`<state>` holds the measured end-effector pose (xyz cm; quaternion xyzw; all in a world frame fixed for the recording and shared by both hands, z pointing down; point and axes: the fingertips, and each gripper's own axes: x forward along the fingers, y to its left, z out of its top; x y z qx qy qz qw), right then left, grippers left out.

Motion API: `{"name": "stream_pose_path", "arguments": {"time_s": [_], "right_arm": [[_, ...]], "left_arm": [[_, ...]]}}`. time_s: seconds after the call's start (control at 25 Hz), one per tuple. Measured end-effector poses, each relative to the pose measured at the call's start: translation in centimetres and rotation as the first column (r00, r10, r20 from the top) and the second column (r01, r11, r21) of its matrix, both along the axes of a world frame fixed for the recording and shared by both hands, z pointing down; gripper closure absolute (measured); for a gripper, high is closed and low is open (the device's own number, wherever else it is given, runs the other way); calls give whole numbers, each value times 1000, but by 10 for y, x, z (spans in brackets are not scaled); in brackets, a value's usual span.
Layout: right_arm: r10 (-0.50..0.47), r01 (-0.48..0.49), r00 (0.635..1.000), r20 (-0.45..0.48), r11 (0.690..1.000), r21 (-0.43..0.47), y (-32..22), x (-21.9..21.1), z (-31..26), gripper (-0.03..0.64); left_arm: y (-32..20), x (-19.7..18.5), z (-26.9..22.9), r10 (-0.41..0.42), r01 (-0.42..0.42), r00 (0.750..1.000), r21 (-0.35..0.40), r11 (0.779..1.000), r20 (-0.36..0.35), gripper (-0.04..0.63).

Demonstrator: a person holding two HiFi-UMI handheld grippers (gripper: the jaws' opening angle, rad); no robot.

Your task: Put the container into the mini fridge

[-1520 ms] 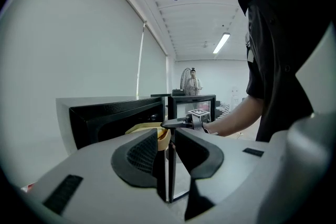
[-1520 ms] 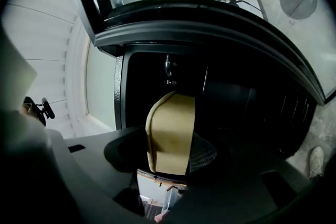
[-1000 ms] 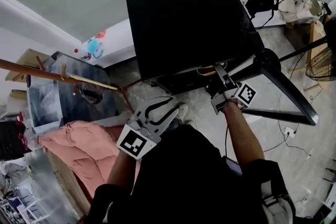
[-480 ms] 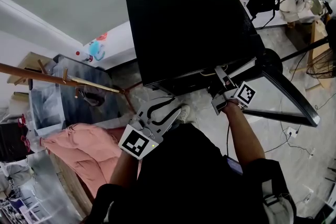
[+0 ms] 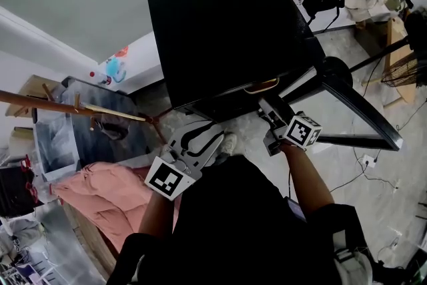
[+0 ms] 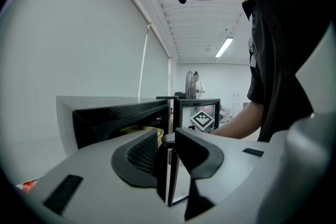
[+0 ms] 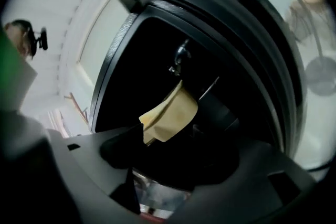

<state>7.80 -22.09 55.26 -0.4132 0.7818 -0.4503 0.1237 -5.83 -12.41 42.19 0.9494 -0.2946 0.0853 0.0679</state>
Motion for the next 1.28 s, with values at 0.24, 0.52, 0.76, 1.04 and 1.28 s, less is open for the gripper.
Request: {"name": "stream_pose_path", "arguments": {"time_s": [0.24,0.52,0.76,1.04,1.28], "right_arm": [[59,-43,981,-187,995,90,3,9,-11,436],[69,-48,973,-221,994,98,-12,6,-14,486],[75,-54,969,-234,994,95,-35,0,-13,494],[69,-51,970,-234,995,83,-56,-5,-12,500],[60,-37,963,-264,995,94,-52,-6,-14,499]], "left_arm": [[-4,5,-10,17,-19,996,-25,1000,-90,480],[-6,3,-18,11,-12,995,-12,1000,-96,480],[-8,-7,-18,-17,15,995,-17,1000,-95,480],[-10,-17,-19,-55,53,994,-21,998,-97,480],[-12,-25,-18,-76,73,990,-31,997,-115,480]]}}
